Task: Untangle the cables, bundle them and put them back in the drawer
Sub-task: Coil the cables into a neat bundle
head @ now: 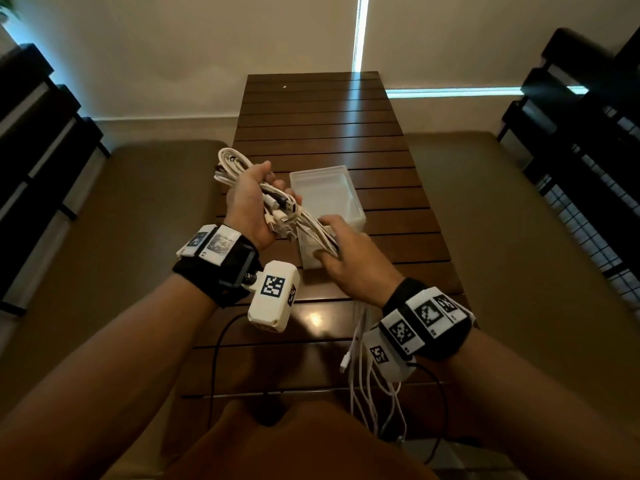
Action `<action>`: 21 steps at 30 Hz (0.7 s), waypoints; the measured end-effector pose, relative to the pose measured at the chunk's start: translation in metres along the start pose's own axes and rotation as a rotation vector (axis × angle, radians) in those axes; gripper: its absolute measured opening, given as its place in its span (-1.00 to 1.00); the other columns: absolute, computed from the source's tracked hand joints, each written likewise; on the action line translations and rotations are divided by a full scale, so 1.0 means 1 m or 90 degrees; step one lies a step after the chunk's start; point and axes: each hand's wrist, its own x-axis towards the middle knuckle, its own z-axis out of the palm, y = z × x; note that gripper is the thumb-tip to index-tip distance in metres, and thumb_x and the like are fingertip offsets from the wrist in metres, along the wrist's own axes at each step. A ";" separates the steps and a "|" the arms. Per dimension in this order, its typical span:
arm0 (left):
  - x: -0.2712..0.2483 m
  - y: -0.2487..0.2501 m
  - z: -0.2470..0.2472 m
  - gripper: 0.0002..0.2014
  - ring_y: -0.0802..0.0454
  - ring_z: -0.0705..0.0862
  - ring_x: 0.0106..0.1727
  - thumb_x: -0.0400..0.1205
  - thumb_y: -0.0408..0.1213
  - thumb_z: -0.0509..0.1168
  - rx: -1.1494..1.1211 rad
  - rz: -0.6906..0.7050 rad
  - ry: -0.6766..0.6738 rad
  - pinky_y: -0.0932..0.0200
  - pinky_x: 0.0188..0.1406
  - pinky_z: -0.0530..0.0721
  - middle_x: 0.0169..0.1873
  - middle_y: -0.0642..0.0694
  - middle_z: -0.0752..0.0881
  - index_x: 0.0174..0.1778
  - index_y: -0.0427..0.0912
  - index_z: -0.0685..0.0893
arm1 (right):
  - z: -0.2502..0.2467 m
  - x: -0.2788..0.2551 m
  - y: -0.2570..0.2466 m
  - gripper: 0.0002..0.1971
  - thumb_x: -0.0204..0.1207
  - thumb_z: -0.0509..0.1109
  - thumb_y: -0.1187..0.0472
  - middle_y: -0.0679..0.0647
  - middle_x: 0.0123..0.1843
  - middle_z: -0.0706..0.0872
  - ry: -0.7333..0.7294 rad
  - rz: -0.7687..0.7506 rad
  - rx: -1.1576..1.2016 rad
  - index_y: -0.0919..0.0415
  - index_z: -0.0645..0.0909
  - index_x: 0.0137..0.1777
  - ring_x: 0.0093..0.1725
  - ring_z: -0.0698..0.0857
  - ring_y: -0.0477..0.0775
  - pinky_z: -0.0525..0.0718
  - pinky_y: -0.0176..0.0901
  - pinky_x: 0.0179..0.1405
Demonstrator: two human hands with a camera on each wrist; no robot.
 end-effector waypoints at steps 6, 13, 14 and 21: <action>0.003 0.005 -0.008 -0.86 0.03 0.56 -0.56 0.48 -0.20 0.36 0.270 0.059 0.110 0.09 -0.38 0.60 -0.61 -0.01 0.58 -0.21 -0.17 0.55 | -0.021 0.011 -0.013 -0.75 0.68 0.25 0.10 0.13 0.04 0.72 0.002 -0.177 -0.242 0.17 0.58 0.26 -0.02 0.67 0.15 0.52 -0.10 -0.12; -0.008 0.015 -0.002 -0.81 -0.01 0.52 -0.44 0.58 -0.27 0.33 0.558 0.083 0.010 0.01 -0.25 0.54 -0.52 -0.07 0.58 -0.36 -0.15 0.57 | -0.037 0.028 -0.020 -0.60 0.57 0.41 0.30 -0.30 -0.19 0.66 -0.065 -0.273 -0.019 0.20 0.56 0.41 -0.19 0.66 -0.40 0.61 -0.46 -0.07; -0.009 0.017 -0.002 -0.82 -0.01 0.53 -0.43 0.59 -0.26 0.33 0.567 0.081 0.004 0.04 -0.28 0.55 -0.49 -0.08 0.59 -0.34 -0.16 0.60 | -0.038 0.029 -0.020 -0.52 0.55 0.42 0.35 -0.36 -0.21 0.62 -0.069 -0.268 0.023 0.19 0.49 0.48 -0.21 0.65 -0.48 0.55 -0.57 -0.10; -0.011 0.020 -0.014 -0.71 0.09 0.56 -0.64 0.66 -0.08 0.30 0.519 -0.156 -0.136 0.27 -0.58 0.59 -0.59 -0.05 0.56 -0.29 -0.20 0.56 | -0.041 0.038 -0.014 -0.75 0.53 0.46 0.23 -0.11 -0.01 0.77 -0.093 -0.290 0.003 0.23 0.72 0.19 -0.10 0.68 -0.38 0.61 -0.49 -0.04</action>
